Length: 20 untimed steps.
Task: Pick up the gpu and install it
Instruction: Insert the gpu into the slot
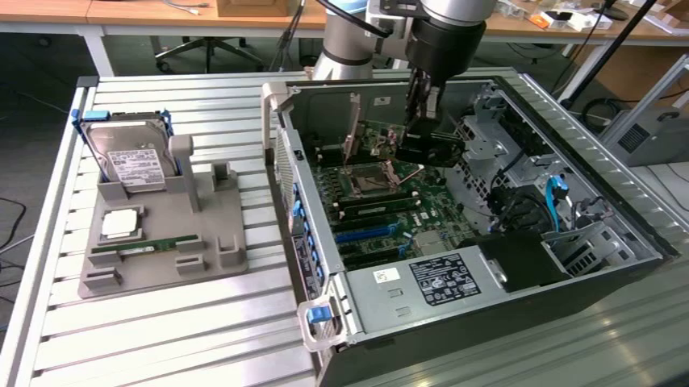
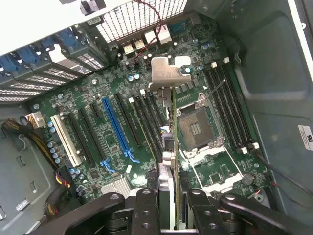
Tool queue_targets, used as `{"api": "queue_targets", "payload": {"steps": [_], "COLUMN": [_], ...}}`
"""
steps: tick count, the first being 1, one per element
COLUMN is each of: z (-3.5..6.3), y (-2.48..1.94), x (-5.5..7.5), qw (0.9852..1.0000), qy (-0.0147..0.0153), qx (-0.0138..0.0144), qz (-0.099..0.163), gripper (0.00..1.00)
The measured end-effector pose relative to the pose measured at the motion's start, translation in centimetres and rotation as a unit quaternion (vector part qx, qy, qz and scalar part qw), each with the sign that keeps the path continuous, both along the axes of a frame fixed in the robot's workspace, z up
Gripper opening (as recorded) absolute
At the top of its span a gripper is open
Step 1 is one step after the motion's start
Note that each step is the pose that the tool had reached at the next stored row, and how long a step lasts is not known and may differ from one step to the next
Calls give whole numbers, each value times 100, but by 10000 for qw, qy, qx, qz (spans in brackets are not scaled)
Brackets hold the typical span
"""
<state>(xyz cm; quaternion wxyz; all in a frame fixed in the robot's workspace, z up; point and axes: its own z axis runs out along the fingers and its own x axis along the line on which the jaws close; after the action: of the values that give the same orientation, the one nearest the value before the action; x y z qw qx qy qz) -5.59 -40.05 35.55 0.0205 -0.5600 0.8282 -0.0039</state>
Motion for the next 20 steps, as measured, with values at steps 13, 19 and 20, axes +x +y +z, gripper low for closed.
{"api": "queue_targets", "payload": {"steps": [13, 19, 20], "z": [-4, -6, -6], "y": [0, 0, 0], "x": [0, 0, 0], "qw": [9998, 9996, 9996], "qy": [0, 0, 0], "qx": [-1, -1, -1], "qz": [196, 283, 296], "gripper": [27, 27, 27]}}
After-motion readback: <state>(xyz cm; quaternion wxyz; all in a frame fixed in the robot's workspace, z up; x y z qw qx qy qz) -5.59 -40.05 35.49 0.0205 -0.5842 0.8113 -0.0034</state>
